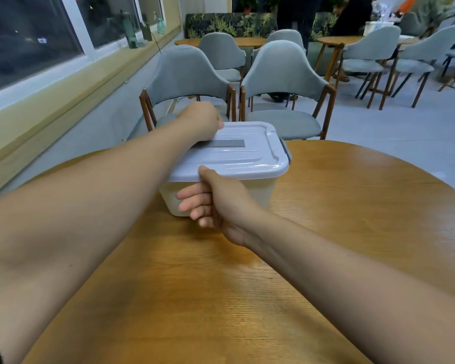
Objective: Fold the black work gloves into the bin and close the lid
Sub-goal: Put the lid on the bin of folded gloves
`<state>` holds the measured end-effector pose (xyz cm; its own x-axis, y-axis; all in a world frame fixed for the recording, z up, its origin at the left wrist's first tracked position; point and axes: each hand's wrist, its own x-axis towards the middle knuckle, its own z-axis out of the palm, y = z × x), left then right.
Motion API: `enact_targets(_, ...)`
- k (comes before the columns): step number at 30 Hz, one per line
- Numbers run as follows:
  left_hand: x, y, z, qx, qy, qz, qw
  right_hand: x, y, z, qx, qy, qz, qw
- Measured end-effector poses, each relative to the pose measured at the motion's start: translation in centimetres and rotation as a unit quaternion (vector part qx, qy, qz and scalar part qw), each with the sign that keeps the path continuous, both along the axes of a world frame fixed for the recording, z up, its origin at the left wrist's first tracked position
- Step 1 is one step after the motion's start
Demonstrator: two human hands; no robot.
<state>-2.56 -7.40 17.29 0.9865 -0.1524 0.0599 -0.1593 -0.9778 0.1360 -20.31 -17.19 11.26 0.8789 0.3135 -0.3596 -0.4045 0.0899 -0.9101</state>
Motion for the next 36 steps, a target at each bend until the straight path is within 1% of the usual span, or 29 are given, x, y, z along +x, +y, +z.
enact_targets(2, -0.4, 0.3, -0.1, -0.03, -0.004, 0.003, 1.0, 0.1, -0.4, 0.0, -0.001, 0.0, 0.008, 1.0)
enact_targets(5, -1.7, 1.8, 0.4, -0.074, -0.034, 0.01, 0.997, 0.1, -1.9, 0.8, -0.012, -0.002, 0.065, 0.998)
enact_targets(7, -2.7, 3.5, 1.1, -0.133, -0.065, 0.015, 0.989, 0.2, -3.2, 2.1, -0.024, -0.042, 0.084, 0.995)
enact_targets(9, -3.5, 5.9, 1.7, -0.202, -0.082, 0.027, 0.976, 0.9, -5.2, 3.8, -0.029, -0.119, 0.049, 0.991)
enact_targets(11, -4.7, 8.3, 1.9, -0.289, -0.07, 0.068, 0.952, 2.2, -7.7, 5.2, -0.059, -0.208, -0.041, 0.975)
enact_targets(13, -5.9, 10.5, 1.1, -0.368, -0.04, 0.126, 0.92, 3.8, -10.1, 5.7, -0.157, -0.282, -0.146, 0.935)
enact_targets(14, -6.6, 11.5, 0.4, -0.394, -0.014, 0.15, 0.907, 4.6, -11.1, 5.6, -0.209, -0.298, -0.19, 0.912)
enact_targets(15, -7.2, 12.4, -0.6, -0.424, 0.022, 0.168, 0.89, 5.3, -11.8, 5.2, -0.243, -0.298, -0.218, 0.897)
enact_targets(16, -7.7, 13.1, -1.7, -0.458, 0.059, 0.179, 0.869, 6.2, -12.5, 4.5, -0.263, -0.282, -0.232, 0.893)
enact_targets(17, -8.0, 13.7, -3.0, -0.496, 0.095, 0.183, 0.843, 7.0, -13.2, 3.7, -0.271, -0.249, -0.23, 0.901)
enact_targets(18, -8.4, 13.8, -4.1, -0.539, 0.129, 0.176, 0.814, 7.5, -13.6, 3.1, -0.268, -0.205, -0.217, 0.916)
enact_targets(20, -9.5, 13.3, -5.6, -0.621, 0.179, 0.148, 0.749, 8.5, -14.4, 1.6, -0.224, -0.142, -0.166, 0.95)
enact_targets(22, -10.6, 12.3, -6.4, -0.685, 0.197, 0.123, 0.69, 9.0, -14.7, 0.2, -0.171, -0.115, -0.114, 0.972)
enact_targets(23, -11.0, 11.9, -6.6, -0.705, 0.199, 0.113, 0.672, 9.0, -14.5, -0.1, -0.149, -0.108, -0.096, 0.978)
enact_targets(24, -11.2, 11.5, -6.7, -0.716, 0.197, 0.106, 0.661, 8.9, -14.4, -0.2, -0.128, -0.1, -0.087, 0.983)
enact_targets(26, -11.4, 11.1, -6.6, -0.717, 0.181, 0.104, 0.666, 8.6, -14.0, 0.0, -0.085, -0.084, -0.079, 0.99)
enact_targets(28, -11.3, 11.1, -6.6, -0.703, 0.158, 0.11, 0.685, 8.5, -13.5, 0.4, -0.064, -0.077, -0.076, 0.992)
enact_targets(33, -11.2, 10.8, -5.7, -0.637, 0.102, 0.134, 0.752, 8.4, -12.7, 1.4, -0.095, -0.09, -0.116, 0.985)
enact_targets(36, -11.3, 10.5, -5.4, -0.616, 0.092, 0.142, 0.77, 8.4, -12.4, 1.7, -0.112, -0.095, -0.121, 0.982)
